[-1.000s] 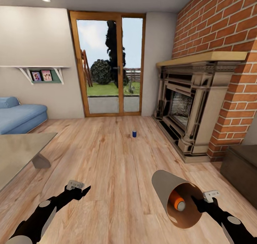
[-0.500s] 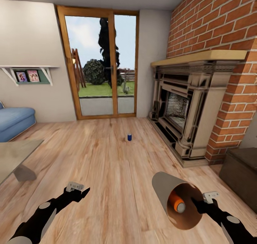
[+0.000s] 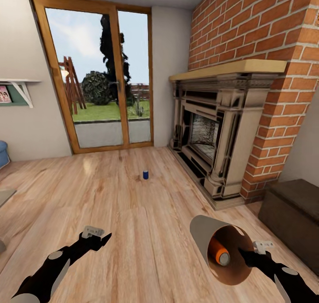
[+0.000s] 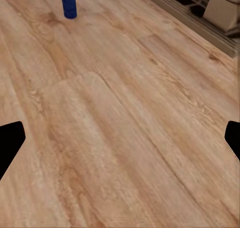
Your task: Put the three can of soda from the living room inside the tash can in the kitchen.
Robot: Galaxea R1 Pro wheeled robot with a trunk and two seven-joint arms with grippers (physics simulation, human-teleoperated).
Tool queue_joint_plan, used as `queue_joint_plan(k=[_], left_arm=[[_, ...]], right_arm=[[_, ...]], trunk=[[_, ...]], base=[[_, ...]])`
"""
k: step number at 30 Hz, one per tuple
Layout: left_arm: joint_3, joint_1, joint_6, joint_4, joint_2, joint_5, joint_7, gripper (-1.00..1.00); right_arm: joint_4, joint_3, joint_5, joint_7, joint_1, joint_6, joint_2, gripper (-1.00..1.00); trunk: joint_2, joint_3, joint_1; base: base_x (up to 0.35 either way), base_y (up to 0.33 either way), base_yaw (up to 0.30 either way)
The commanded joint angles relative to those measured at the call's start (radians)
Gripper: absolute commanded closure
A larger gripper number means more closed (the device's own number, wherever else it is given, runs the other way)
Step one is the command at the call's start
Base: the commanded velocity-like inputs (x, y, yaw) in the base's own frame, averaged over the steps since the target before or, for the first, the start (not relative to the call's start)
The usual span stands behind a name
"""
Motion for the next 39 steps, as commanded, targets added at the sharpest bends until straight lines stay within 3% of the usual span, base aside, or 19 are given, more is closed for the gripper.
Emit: queue_joint_plan(k=[1, 10, 39], left_arm=[[0.0, 0.0, 0.0, 0.0, 0.0, 0.0, 0.0, -1.0], [0.0, 0.0, 0.0, 0.0, -0.001, 0.0, 0.001, -1.0], [0.0, 0.0, 0.0, 0.002, -0.003, -0.001, 0.006, -1.0]], right_arm=[[-0.002, -0.003, -0.01, 0.004, -0.001, 0.001, 0.0, 1.0], [-0.005, -0.001, -0.011, 0.004, -0.001, -0.013, 0.001, 1.0], [-0.007, 0.003, -0.011, -0.002, -0.001, -0.019, 0.002, 1.0]], trunk=[[0.0, -0.001, 0.0], [0.0, -0.006, 0.0], [0.0, -0.048, 0.0]], base=[[0.324, 0.0, -0.226], [0.315, 0.043, -0.164], [0.276, 0.164, -0.005]])
